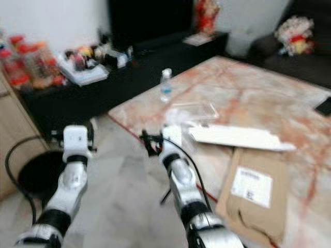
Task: Picking trash to rubbish bin
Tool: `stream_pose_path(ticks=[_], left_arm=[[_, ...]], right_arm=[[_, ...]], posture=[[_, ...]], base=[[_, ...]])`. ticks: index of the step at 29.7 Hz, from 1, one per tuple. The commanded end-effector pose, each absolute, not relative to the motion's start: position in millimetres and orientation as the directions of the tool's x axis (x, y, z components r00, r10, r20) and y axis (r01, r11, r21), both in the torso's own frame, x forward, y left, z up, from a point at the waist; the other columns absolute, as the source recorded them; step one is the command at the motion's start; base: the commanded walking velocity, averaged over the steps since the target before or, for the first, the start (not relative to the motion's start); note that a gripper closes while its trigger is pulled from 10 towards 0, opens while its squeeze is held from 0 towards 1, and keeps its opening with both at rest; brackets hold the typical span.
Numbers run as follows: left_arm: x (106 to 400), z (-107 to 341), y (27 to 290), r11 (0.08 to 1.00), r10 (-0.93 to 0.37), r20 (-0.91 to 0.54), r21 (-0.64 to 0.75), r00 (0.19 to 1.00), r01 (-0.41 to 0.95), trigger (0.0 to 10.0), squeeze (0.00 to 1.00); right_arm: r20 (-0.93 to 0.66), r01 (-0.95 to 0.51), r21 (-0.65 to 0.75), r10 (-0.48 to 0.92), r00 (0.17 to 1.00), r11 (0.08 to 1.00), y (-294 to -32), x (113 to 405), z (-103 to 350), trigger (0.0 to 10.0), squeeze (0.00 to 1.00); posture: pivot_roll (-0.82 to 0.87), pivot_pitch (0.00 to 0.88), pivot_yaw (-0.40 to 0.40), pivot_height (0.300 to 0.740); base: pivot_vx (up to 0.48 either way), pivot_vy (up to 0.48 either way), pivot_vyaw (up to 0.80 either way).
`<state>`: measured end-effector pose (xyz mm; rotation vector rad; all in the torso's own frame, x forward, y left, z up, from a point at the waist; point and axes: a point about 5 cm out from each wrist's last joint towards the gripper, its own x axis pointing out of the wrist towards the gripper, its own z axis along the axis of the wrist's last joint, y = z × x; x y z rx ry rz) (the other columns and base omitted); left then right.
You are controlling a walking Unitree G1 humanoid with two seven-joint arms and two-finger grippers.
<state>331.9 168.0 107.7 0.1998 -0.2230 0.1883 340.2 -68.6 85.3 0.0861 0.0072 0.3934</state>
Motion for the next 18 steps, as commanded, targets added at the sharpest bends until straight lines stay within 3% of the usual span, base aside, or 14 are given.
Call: stream_pose_path(ticks=[1, 18], left_arm=[[333.8, 111.0, 167.1, 0.965, 0.161, 0.241, 0.167, 0.957, -0.204, 10.0, 0.00], [335.0, 117.1, 163.8, 0.966, 0.148, 0.263, 0.168, 0.953, -0.196, 10.0, 0.00]], right_arm=[[0.006, -0.387, 0.077, 0.388, 0.922, 0.919, -67.7, 340.3, 85.4, 10.0, 0.00], [0.007, -0.398, 0.072, 0.399, 0.917, 0.914, -65.8, 340.0, 85.7, 10.0, 0.00]], posture=[[0.02, 0.000, 0.000, 0.740], [0.02, 0.000, -0.005, 0.740]], base=[[0.000, 0.000, -0.80], [0.000, 0.000, -0.80]])
